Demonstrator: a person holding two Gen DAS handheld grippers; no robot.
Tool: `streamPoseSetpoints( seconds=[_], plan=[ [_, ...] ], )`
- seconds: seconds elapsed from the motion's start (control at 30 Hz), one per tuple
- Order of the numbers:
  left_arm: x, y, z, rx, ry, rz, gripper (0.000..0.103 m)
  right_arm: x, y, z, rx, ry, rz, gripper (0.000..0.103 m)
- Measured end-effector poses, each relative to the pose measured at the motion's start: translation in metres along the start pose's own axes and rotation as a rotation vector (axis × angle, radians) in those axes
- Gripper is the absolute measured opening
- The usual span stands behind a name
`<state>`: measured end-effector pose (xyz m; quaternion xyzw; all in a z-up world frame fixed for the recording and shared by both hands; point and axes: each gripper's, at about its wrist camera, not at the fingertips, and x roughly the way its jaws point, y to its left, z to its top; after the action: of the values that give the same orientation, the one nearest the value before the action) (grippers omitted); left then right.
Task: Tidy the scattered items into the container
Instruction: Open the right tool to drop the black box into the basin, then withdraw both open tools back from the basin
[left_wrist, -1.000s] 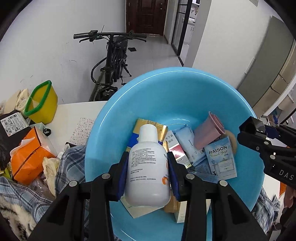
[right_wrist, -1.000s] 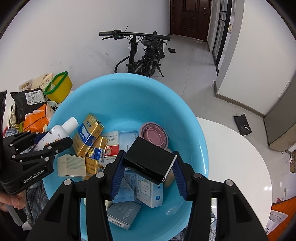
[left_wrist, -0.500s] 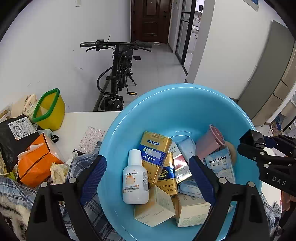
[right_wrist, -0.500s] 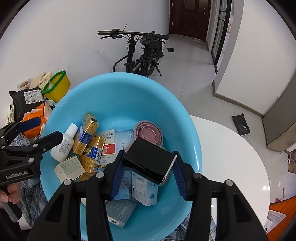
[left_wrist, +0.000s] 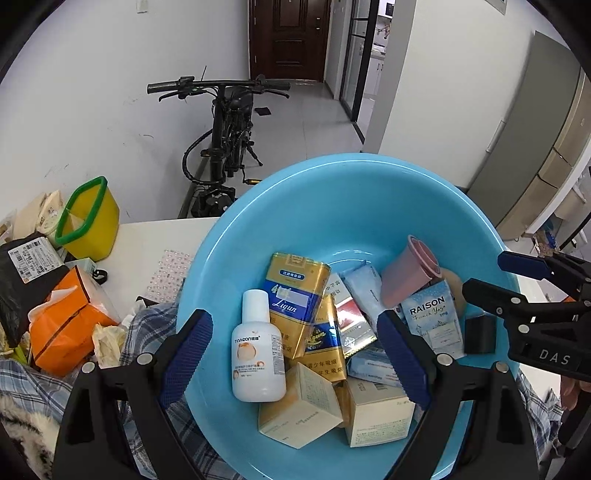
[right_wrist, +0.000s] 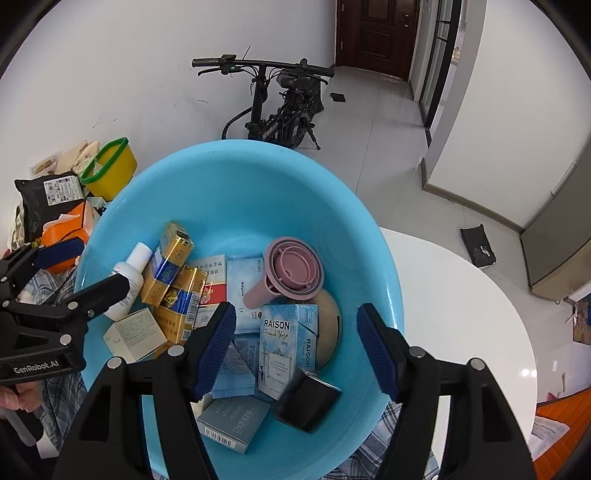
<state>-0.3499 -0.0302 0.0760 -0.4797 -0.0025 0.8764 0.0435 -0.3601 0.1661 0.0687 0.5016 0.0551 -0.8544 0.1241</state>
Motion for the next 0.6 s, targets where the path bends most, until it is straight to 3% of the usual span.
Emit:
streamPoseSetpoints(
  seconds=[0.27,0.4,0.5,0.6],
  plan=[
    [-0.003,0.001,-0.002,0.003,-0.034,0.009,0.092,-0.006,-0.009,-0.001,0.034,-0.040,-0.019,0.067],
    [-0.013,0.001,-0.004,0.014,-0.129,0.024,0.093,-0.019,-0.013,-0.005,0.085,-0.151,-0.033,0.093],
    [-0.023,0.004,-0.007,-0.022,-0.223,0.095,0.099,-0.025,-0.012,-0.009,0.092,-0.207,-0.040,0.100],
    [-0.030,0.008,-0.010,-0.046,-0.264,0.049,0.103,-0.026,-0.011,-0.011,0.090,-0.229,-0.051,0.101]
  ],
)
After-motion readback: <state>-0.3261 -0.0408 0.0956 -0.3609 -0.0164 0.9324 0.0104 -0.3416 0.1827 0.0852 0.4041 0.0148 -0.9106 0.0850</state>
